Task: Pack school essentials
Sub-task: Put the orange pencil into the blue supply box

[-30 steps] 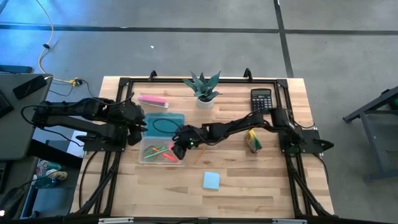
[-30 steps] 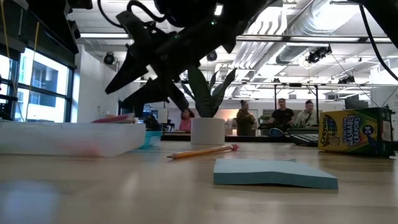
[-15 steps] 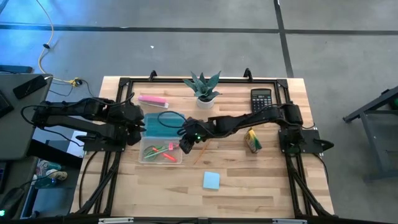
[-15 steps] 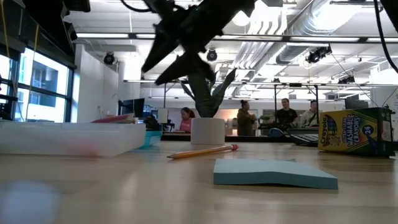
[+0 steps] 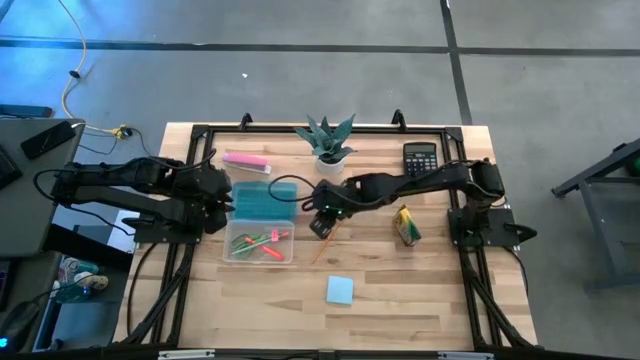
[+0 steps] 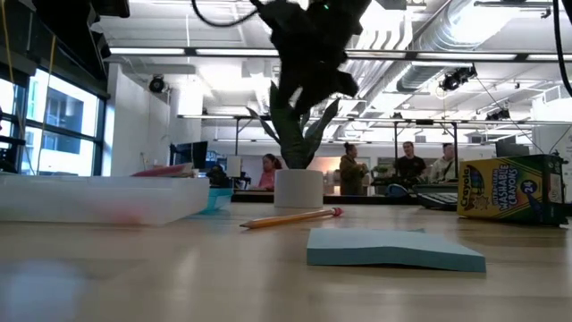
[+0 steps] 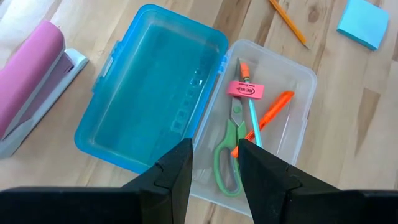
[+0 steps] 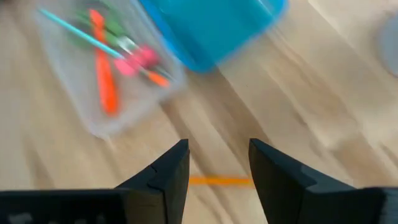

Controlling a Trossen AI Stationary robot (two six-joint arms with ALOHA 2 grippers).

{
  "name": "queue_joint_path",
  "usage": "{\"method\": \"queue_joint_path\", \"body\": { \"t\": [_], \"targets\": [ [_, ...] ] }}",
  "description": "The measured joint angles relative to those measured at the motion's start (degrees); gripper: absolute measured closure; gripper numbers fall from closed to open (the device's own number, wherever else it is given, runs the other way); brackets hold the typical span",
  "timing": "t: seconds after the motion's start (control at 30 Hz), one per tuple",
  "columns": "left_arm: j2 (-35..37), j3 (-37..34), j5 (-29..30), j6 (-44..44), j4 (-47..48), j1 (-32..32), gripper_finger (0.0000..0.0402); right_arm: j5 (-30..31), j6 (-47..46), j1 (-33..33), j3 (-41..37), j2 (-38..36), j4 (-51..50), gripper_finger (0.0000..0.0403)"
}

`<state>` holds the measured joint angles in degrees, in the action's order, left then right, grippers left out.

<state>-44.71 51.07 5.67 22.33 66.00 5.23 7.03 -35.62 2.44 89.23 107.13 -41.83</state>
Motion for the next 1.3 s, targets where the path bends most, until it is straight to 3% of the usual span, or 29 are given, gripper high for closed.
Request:
{"method": "queue_joint_path", "body": {
  "t": [0.27, 0.57, 0.73, 1.0, 1.3],
  "targets": [
    [-0.01, 0.00, 0.64, 0.36, 0.01, -0.02, 0.0284, -2.78, 9.59, -3.16, 0.00, 0.02, -12.58, 0.0247],
    [0.00, 0.00, 1.38, 4.67, -0.01, -0.02, 0.0284, -7.49, 43.27, -4.35, -0.07, 0.07, -13.68, 0.0227],
    [-0.01, 0.00, 1.44, 6.38, -0.01, -0.02, 0.0284, -8.89, 54.88, -4.73, -0.15, 0.80, -13.87, 0.0226],
    [0.01, 0.00, 1.50, 8.43, -0.03, 0.00, 0.0284, -8.60, 63.93, -4.73, -0.15, 6.29, -12.82, 0.0226],
    [0.01, 0.00, 2.63, 9.22, -0.03, -0.01, 0.0284, -6.63, 64.62, -4.97, -0.15, 11.51, -11.63, 0.0226]
  ]
}}
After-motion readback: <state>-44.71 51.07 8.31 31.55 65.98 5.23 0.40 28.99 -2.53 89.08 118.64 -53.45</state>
